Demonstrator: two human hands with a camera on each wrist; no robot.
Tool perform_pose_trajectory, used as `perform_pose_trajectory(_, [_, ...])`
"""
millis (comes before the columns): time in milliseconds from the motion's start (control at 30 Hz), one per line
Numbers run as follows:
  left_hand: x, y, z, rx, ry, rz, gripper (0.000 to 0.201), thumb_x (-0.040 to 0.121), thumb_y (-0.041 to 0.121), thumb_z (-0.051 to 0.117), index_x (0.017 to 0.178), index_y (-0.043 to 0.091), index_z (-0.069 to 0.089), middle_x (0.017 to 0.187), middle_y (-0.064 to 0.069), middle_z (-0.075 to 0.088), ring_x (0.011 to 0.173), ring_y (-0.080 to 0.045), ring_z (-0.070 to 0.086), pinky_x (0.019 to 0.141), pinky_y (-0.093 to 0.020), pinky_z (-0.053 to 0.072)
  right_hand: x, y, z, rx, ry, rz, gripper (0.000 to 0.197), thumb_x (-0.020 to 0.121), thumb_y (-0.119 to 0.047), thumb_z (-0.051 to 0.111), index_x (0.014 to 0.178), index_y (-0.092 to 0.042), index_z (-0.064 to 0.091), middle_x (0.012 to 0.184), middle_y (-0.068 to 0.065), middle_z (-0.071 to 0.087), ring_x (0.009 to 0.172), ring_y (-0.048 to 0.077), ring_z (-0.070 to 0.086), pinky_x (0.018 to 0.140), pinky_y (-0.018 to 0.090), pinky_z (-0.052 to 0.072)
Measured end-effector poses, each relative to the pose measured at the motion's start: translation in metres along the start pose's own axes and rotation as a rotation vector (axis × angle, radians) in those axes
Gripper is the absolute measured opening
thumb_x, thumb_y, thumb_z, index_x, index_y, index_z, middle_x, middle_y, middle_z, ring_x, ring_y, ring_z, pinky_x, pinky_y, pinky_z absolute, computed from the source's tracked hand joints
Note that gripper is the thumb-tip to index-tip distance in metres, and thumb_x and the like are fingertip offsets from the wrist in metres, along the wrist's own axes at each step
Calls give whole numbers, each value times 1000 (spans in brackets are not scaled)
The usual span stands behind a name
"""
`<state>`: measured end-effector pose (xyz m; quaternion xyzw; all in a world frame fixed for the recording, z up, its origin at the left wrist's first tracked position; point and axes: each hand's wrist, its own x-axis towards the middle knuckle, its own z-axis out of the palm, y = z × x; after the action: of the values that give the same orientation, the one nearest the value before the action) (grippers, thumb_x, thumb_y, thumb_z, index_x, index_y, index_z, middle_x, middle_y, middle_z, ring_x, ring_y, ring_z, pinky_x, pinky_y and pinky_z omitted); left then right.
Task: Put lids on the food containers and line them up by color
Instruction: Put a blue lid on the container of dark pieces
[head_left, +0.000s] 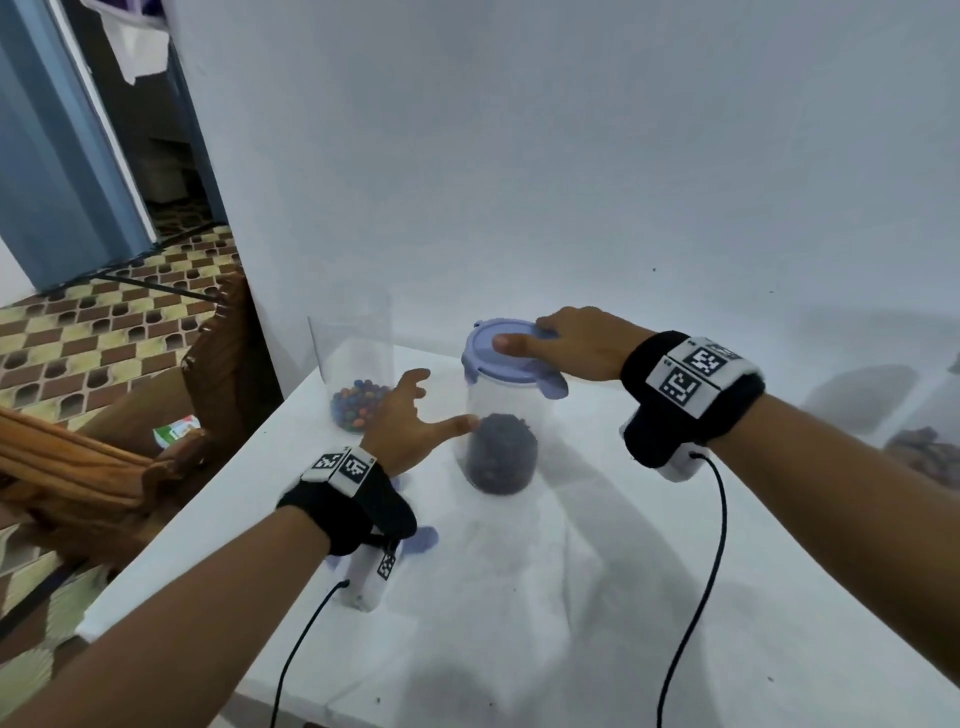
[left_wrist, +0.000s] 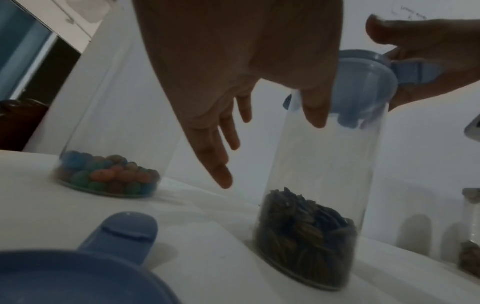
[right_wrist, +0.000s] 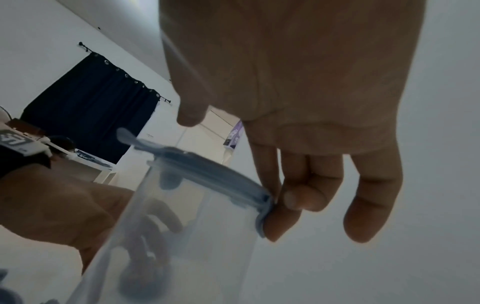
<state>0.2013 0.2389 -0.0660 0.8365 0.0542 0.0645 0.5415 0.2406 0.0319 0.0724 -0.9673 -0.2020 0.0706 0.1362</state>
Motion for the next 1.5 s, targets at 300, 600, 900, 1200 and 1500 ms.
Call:
perform_pose_trajectory(300, [-6,19,29,-70,-239,202,116,48,57,82,145,32,23,137,12,44,120,-12,49,91,-21,45,-22,5,-16,-64,-60,-49,99,69,-73,59,150,-32,19,159,0,18,146,22,15,115,44,20])
perform_pose_trajectory(600, [2,15,32,-20,-219,224,111,52,59,79,145,26,28,137,14,48,124,-12,50,101,-25,43,8,-5,-9,-145,-302,-141,116,62,-55,80,150,-27,11,158,-6,17,148,25,-3,117,52,15])
perform_pose_trajectory(900, [3,15,29,-4,-215,262,89,64,40,81,134,37,28,124,25,48,112,2,52,87,1,37,21,-12,-3,-38,-226,-189,105,44,-39,90,130,-22,33,121,-2,49,103,20,55,87,42,53])
perform_pose_trajectory(1200, [3,12,31,17,-230,253,91,65,40,82,136,37,25,129,18,49,115,-4,51,90,0,37,17,-7,6,14,-138,-202,97,50,-29,88,130,-21,34,120,2,43,101,22,51,80,38,53])
perform_pose_trajectory(1500, [-3,15,23,95,-286,246,104,66,49,82,148,27,23,136,17,46,122,-10,49,97,-12,41,7,-10,2,24,-141,-162,93,55,-27,88,131,-17,34,121,3,45,100,22,52,79,37,54])
